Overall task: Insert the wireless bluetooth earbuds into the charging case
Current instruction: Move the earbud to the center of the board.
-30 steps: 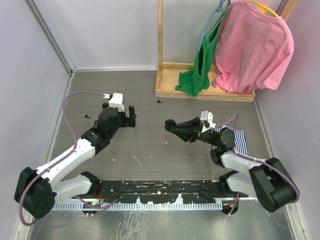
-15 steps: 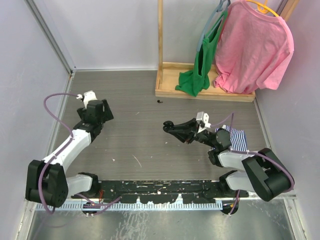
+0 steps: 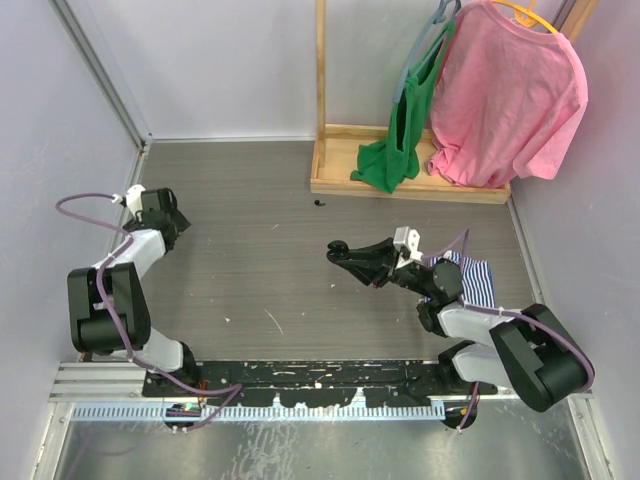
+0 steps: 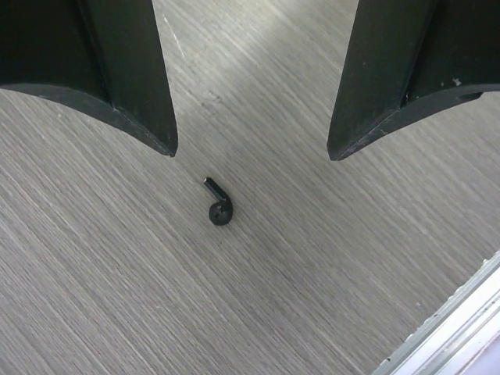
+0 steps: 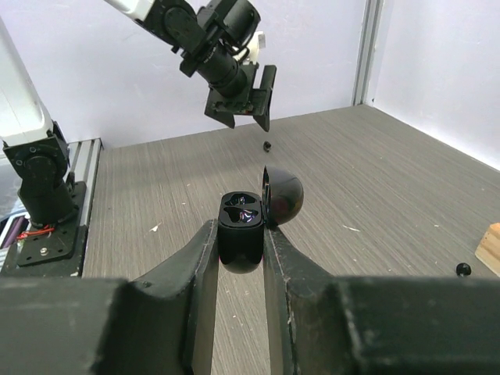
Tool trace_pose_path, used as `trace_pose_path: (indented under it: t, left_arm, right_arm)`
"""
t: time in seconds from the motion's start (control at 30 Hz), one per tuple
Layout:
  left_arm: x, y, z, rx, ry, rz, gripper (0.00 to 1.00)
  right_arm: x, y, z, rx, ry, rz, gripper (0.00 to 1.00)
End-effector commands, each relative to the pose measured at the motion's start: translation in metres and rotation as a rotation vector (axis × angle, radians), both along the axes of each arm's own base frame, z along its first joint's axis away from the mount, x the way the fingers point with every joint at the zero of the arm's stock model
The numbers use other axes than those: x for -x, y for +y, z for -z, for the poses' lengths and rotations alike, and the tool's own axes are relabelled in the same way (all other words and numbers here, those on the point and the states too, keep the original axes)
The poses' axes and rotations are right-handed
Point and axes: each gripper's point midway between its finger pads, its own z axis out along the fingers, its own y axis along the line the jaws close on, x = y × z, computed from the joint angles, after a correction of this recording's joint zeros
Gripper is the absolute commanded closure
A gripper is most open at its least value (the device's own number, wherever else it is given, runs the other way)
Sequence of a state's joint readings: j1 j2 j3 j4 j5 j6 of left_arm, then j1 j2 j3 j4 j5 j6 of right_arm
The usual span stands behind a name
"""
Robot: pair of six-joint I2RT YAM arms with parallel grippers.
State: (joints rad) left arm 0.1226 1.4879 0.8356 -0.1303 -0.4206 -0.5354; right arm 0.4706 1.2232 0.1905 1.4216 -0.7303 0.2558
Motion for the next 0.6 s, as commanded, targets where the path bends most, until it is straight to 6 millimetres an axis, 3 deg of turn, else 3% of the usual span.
trace_pose_path:
  t: [0.0, 0.27, 0.57]
  left_arm:
    - [-0.028, 0.011, -0.012, 0.062, -0.11, -0.044, 0.24]
    - [-0.051, 0.013, 0.001, 0.129, -0.116, -0.04, 0.37]
    - [-0.058, 0.017, 0.019, 0.13, -0.068, -0.051, 0.48]
  right_arm:
    - [0.001, -0.004, -0.02, -0.03, -0.092, 0.027, 0.99]
    - [0.0, -0.005, -0.022, -0.015, -0.091, 0.041, 0.99]
    - [-0.004, -0.006, -0.021, -0.007, -0.078, 0.064, 0.99]
